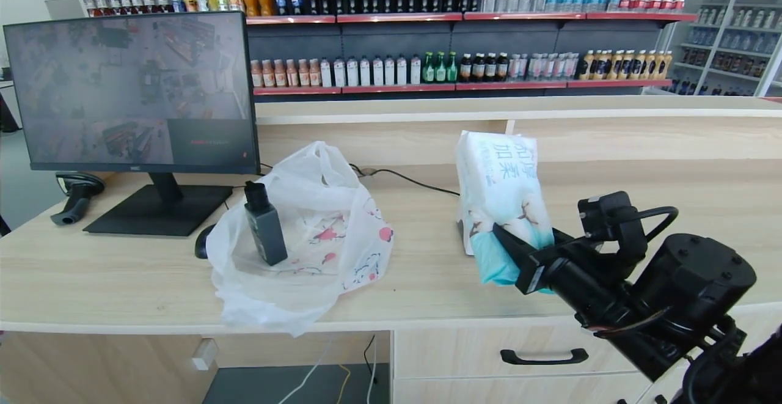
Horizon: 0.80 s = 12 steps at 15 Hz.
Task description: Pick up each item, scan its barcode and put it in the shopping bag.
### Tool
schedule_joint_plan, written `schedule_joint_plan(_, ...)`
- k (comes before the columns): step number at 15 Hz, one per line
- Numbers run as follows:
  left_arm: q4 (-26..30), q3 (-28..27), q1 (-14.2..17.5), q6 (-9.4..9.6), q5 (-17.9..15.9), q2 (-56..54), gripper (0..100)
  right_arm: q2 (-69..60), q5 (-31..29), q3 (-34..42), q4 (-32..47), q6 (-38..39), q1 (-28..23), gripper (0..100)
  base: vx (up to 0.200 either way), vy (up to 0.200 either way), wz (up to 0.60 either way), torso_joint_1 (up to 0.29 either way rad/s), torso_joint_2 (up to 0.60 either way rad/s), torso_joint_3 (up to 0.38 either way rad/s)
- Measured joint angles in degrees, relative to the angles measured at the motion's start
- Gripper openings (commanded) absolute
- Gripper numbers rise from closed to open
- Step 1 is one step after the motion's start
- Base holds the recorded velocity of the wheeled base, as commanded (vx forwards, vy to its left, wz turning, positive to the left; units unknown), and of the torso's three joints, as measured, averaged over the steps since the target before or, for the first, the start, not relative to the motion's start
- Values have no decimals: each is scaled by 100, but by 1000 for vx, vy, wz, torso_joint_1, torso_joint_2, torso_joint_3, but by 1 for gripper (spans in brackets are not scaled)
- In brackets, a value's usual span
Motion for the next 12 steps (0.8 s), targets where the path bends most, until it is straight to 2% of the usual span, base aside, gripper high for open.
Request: schedule_joint_plan(12, -46, 0, 2, 35, -2, 0, 100, 417, -33, 44, 0, 98, -20, 0, 0, 0, 0, 0, 0, 0)
